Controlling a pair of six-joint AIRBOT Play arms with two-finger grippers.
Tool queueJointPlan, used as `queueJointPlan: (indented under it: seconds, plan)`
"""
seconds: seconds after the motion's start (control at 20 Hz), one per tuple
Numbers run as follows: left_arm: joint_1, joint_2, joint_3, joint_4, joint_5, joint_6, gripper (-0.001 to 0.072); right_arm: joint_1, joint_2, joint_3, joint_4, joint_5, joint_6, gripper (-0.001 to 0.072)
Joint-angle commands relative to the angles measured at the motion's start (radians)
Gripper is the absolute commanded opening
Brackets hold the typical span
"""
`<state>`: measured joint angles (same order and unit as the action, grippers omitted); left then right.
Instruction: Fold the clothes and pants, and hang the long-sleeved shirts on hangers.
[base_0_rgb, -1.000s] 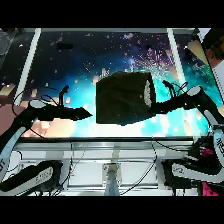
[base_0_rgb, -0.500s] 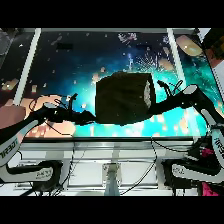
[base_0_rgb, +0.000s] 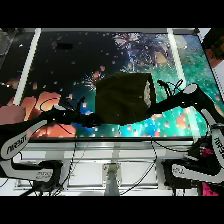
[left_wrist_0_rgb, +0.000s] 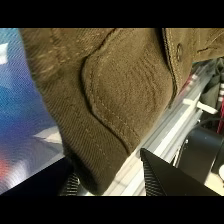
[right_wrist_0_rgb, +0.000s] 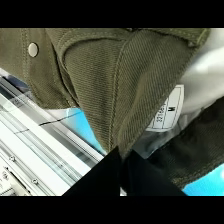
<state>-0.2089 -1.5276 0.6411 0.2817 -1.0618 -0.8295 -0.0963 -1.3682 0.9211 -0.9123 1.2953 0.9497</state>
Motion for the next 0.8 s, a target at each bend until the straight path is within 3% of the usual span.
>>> queueJointPlan:
  seconds: [0.0,0.2,0.4,0.5,0.65,0.75]
  plan:
    - [0.002,-0.004,0.001,-0.003,-0.026,0.012,0.0401,0.0,-0.001,0.001,0.0,0.002,0.0,0.0018]
    - [0.085,0.0,0.001,0.122,-0.123,0.006,0.0401,0.0,-0.001,0.001,0.0,0.002,0.0,0.0017]
    - [0.179,0.0,0.002,-0.006,-0.169,0.009,0.0401,0.0,-0.001,0.001,0.0,0.002,0.0,0.0018]
    - [0.2,-0.001,0.002,-0.006,-0.124,0.011,0.0402,0.0,-0.001,0.001,0.001,0.0,0.0,0.0018]
    - [0.174,-0.002,0.002,-0.023,-0.094,0.014,0.0425,0.0,-0.001,0.001,0.002,-0.001,0.0,0.0018]
    - [0.141,-0.002,0.002,-0.074,-0.093,0.077,0.0425,0.001,-0.001,0.001,0.002,-0.001,0.0,0.0018]
